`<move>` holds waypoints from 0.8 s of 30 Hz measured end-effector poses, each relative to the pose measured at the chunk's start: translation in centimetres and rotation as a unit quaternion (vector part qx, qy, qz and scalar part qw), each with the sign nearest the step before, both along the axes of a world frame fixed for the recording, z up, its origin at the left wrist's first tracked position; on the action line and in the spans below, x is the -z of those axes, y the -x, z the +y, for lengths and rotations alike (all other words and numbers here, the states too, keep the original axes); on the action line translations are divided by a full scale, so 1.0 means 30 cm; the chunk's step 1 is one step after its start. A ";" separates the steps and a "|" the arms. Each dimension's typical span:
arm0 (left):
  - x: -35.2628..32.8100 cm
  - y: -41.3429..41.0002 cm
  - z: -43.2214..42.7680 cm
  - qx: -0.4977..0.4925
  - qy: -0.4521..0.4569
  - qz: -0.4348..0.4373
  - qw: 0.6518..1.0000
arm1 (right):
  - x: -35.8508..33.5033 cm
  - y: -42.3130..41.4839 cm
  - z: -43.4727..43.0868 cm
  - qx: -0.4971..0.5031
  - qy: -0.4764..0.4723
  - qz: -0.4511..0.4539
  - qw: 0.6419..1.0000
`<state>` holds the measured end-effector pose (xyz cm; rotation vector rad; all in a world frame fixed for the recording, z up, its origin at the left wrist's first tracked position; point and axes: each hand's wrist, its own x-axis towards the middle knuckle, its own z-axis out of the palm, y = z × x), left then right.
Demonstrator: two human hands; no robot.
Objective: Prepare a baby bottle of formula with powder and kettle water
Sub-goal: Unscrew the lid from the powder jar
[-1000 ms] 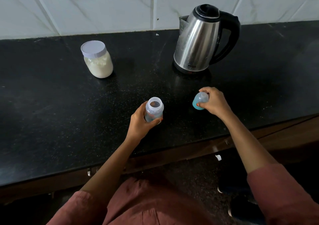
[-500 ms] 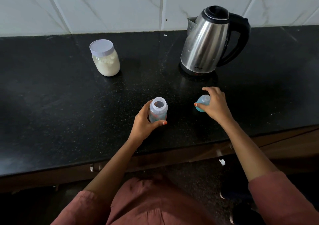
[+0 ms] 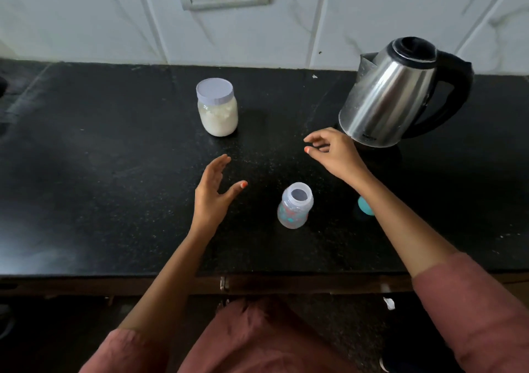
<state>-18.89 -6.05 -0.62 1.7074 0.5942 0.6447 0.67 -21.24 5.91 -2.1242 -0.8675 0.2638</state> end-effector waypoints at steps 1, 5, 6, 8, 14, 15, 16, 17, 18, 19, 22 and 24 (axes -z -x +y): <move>-0.007 -0.003 0.038 -0.018 0.002 -0.006 1.000 | -0.003 -0.011 0.039 -0.015 0.010 0.003 1.000; -0.028 -0.035 0.202 -0.060 -0.005 0.002 0.998 | -0.017 -0.060 0.213 -0.074 0.053 0.010 0.996; -0.031 -0.051 0.245 -0.065 -0.011 0.011 0.998 | -0.019 -0.074 0.259 -0.081 0.059 0.014 0.995; -0.033 -0.093 0.333 -0.061 -0.019 0.033 0.997 | -0.018 -0.101 0.353 -0.089 0.073 0.025 0.993; -0.020 -0.251 0.535 0.023 -0.029 0.092 0.995 | 0.038 -0.141 0.587 -0.125 0.133 0.060 0.981; -0.019 -0.274 0.557 0.042 -0.022 0.095 0.994 | 0.047 -0.140 0.614 -0.133 0.132 0.067 0.980; -0.019 -0.294 0.574 0.065 -0.015 0.097 0.993 | 0.055 -0.137 0.638 -0.140 0.125 0.074 0.979; -0.018 -0.312 0.587 0.087 -0.007 0.100 0.991 | 0.064 -0.132 0.659 -0.145 0.113 0.084 0.979; -0.018 -0.326 0.597 0.106 0.002 0.101 0.989 | 0.072 -0.126 0.676 -0.148 0.099 0.098 0.979; -0.018 -0.337 0.603 0.120 0.012 0.101 0.988 | 0.082 -0.119 0.689 -0.146 0.087 0.113 0.979; -0.011 -0.351 0.615 0.121 0.031 0.092 0.988 | 0.110 -0.104 0.707 -0.120 0.068 0.146 0.980; -0.007 -0.351 0.618 0.110 0.034 0.084 0.990 | 0.121 -0.103 0.706 -0.102 0.053 0.152 0.982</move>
